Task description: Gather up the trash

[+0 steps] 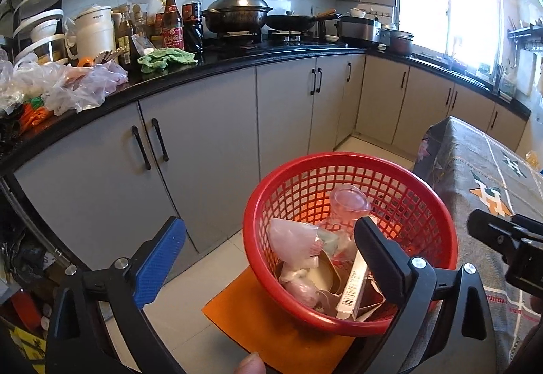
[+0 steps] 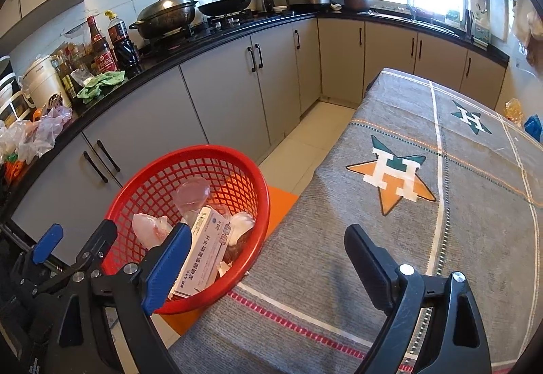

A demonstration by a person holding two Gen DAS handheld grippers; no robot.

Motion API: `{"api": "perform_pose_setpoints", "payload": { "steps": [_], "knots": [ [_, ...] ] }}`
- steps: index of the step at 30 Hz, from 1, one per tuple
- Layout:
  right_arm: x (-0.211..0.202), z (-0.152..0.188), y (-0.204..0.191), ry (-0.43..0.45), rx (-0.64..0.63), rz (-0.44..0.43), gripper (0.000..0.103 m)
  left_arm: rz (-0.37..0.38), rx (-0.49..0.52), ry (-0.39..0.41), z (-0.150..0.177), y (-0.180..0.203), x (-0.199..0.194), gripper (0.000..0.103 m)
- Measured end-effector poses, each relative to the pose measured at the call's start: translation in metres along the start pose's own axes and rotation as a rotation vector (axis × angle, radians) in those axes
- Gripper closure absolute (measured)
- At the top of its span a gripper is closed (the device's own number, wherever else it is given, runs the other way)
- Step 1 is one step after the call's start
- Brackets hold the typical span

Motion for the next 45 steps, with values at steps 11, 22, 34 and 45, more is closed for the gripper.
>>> {"api": "perform_pose_setpoints", "payload": {
  "steps": [11, 22, 34, 45],
  "knots": [
    [-0.009, 0.002, -0.003, 0.025, -0.034, 0.044, 0.002, -0.082, 0.027, 0.017, 0.004, -0.002, -0.001, 0.004],
    [-0.023, 0.007, -0.003, 0.043, -0.048, 0.054, 0.001, -0.076, 0.055, 0.047, 0.006, 0.007, -0.021, 0.004],
    [-0.049, 0.022, 0.003, 0.068, -0.055, 0.051, 0.0, -0.077, 0.074, 0.069, 0.011, 0.015, -0.046, 0.004],
    [-0.114, 0.075, 0.047, 0.094, 0.026, 0.097, 0.0, 0.018, 0.156, 0.092, 0.043, 0.049, -0.1, 0.004]
  ]
}}
Point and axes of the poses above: each gripper's, at about its wrist camera, not at the fingertips, and x roughly the way its jaws point, y to its right, z to its underside, the point moved 1 cm from there along x, roughly the way its jaws point, and after that the axes turned 13 degrees about -x, right-handed, at the moved point
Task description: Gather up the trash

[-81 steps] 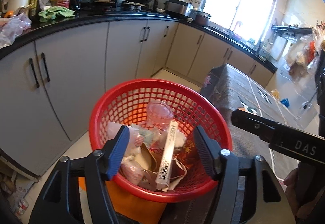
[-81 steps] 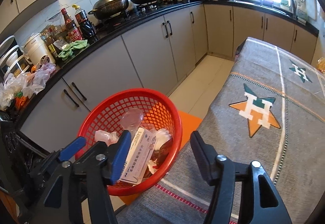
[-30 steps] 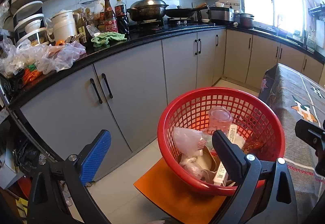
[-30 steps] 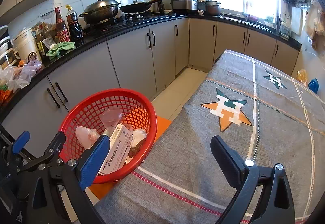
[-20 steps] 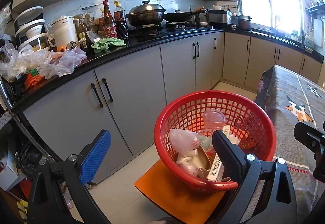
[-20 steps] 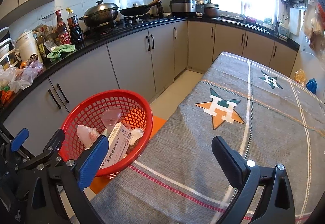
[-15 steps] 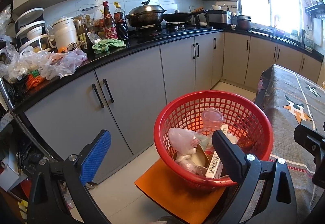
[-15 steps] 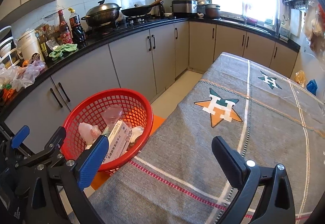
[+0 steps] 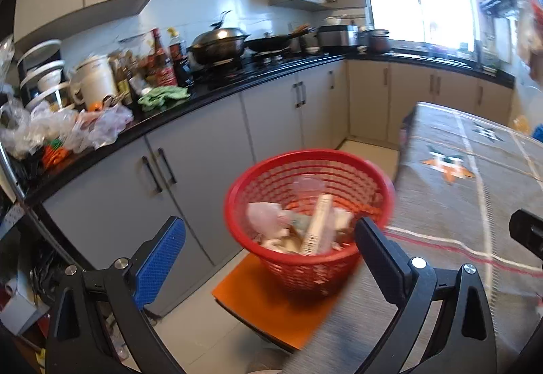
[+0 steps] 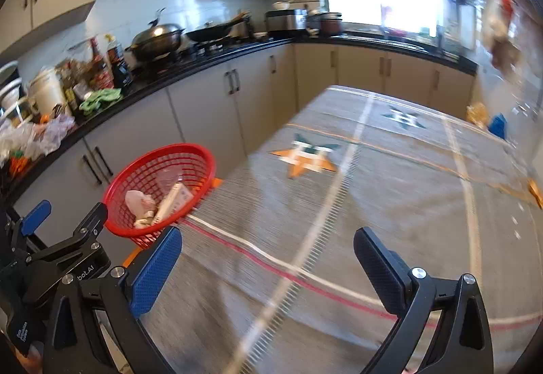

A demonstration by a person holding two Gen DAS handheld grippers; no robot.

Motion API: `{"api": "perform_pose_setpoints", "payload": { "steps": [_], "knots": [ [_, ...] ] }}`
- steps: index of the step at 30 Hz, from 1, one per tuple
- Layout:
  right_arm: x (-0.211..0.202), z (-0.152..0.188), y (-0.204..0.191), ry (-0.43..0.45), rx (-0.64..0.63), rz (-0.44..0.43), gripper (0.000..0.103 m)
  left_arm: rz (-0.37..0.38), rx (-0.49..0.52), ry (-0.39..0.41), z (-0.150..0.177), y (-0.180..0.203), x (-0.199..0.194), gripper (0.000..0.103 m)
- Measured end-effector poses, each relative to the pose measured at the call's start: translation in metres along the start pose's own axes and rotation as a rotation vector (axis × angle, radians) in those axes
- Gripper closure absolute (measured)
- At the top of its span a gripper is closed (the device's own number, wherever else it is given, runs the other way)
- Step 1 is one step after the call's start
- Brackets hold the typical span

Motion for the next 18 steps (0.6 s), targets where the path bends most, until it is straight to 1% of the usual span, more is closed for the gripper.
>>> {"api": "perform_pose_setpoints", "payload": {
  "steps": [4, 9, 11, 14, 18],
  "knots": [
    [-0.033, 0.021, 0.028, 0.021, 0.054, 0.045, 0.0, 0.072, 0.024, 0.006, 0.008, 0.022, -0.025, 0.004],
    [-0.069, 0.044, 0.051, 0.047, 0.088, 0.098, 0.0, 0.144, 0.049, 0.029, 0.024, 0.046, -0.061, 0.004],
    [-0.082, 0.055, 0.056, 0.057, 0.097, 0.113, 0.0, 0.15, 0.054, 0.044, 0.032, 0.051, -0.073, 0.004],
    [-0.1, 0.071, 0.06, 0.066, 0.105, 0.134, 0.0, 0.174, 0.048, 0.039, 0.042, 0.052, -0.087, 0.004],
    [-0.12, 0.086, 0.057, 0.085, 0.105, 0.153, 0.0, 0.162, 0.035, 0.06, 0.052, 0.049, -0.1, 0.004]
  ]
}}
Point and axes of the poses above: each gripper's, at about its wrist camera, not at the fingertips, and x roughly the way its jaws point, y to its right, z to its underside, the point moved 1 cm from there along x, roughly the way its jaws point, and after that the axes turned 13 degrees about -x, right-handed, at the moved point
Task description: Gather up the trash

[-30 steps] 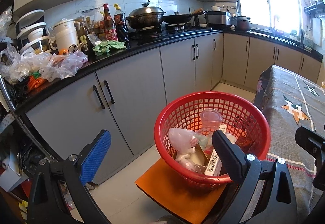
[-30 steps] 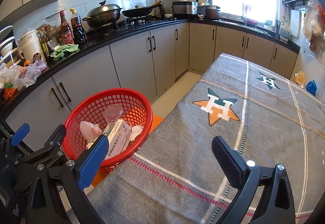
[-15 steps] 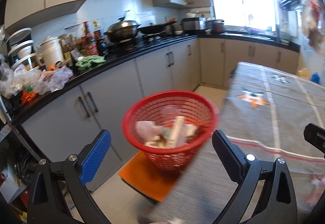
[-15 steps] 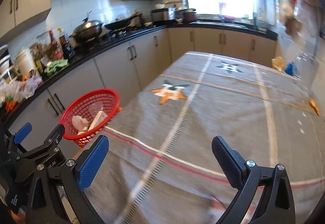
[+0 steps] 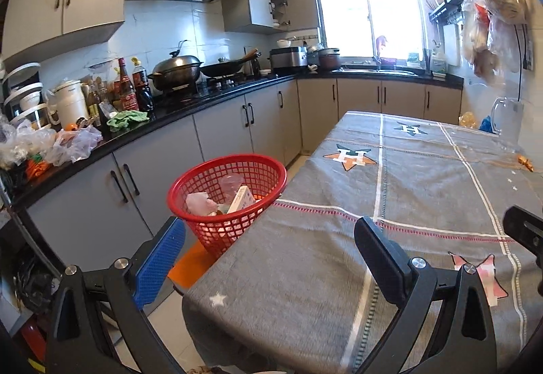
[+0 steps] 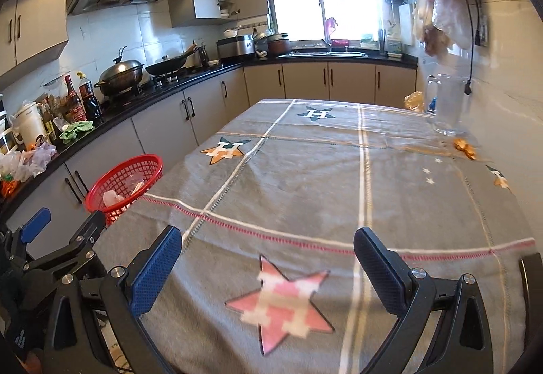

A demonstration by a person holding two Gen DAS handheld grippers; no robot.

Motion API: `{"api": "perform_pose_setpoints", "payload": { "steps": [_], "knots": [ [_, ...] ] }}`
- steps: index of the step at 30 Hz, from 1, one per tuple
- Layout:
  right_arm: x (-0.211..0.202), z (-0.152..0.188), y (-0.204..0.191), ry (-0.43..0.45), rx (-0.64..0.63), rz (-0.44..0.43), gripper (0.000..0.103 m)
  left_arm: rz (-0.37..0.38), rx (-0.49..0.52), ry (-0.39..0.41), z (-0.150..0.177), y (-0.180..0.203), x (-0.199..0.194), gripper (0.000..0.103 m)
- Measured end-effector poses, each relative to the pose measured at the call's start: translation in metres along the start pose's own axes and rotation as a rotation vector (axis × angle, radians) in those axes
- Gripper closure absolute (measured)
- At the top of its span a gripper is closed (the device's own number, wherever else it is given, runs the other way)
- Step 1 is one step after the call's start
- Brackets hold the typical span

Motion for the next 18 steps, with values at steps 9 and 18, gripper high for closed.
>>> {"api": "perform_pose_setpoints", "payload": {
  "steps": [9, 18],
  "knots": [
    [-0.017, 0.007, -0.013, 0.041, -0.023, 0.015, 0.0, -0.004, -0.039, 0.008, 0.005, -0.007, -0.009, 0.004],
    [-0.012, 0.008, -0.019, 0.027, -0.042, 0.008, 0.0, -0.019, -0.038, -0.004, 0.005, -0.01, -0.004, 0.004]
  ]
}}
Point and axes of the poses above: each gripper's, at about its wrist camera, not at the fingertips, and x roughly the way its jaws point, y to its right, z to its underside, the point moved 1 cm from there along x, roughly the way its jaws point, and after that the axes turned 13 degrees about -x, right-handed, at the moved point
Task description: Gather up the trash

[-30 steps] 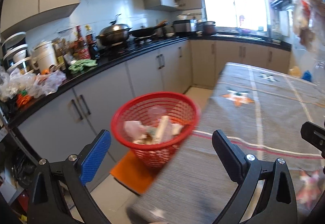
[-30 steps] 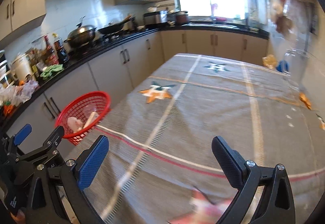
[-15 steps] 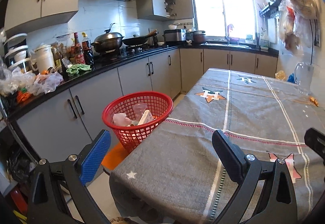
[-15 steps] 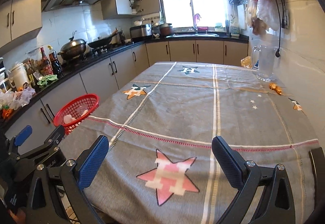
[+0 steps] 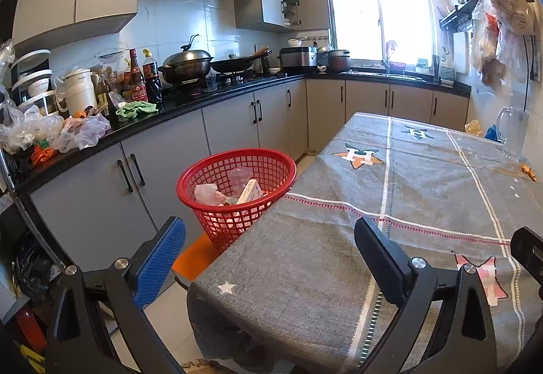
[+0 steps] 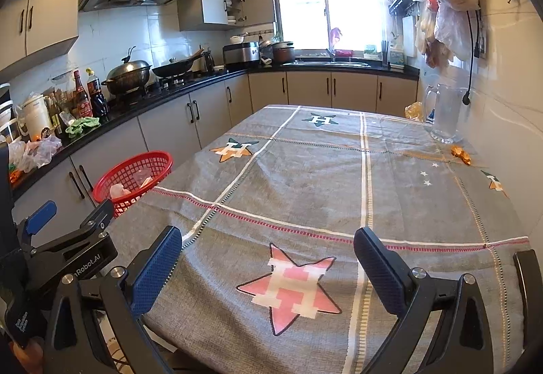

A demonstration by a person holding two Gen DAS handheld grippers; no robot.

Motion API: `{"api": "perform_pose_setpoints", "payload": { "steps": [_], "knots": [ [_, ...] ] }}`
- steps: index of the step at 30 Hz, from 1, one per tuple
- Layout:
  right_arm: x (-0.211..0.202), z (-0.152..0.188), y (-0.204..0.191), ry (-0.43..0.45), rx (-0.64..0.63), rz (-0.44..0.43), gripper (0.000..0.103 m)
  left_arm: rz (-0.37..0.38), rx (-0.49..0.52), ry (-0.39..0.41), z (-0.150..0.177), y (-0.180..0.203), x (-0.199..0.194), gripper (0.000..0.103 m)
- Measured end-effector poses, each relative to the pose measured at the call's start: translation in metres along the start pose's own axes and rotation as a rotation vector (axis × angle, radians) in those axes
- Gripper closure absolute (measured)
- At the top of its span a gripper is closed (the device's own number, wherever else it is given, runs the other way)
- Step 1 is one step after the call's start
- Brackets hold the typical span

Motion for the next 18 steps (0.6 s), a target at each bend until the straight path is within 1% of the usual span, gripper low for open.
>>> {"api": "perform_pose_setpoints", "payload": {
  "steps": [18],
  "knots": [
    [0.0064, 0.0037, -0.0091, -0.022, -0.02, -0.004, 0.0, -0.007, -0.001, -0.024, 0.0047, -0.0031, 0.0093, 0.004]
  ]
}}
Point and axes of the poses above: each gripper's, at about its wrist camera, not at the fingertips, and x roughly the way its jaws point, y to its right, z to its underside, the point moved 1 cm from there along x, roughly the way its jaws point, and after that the axes turned 13 degrees about -x, right-handed, at the moved point
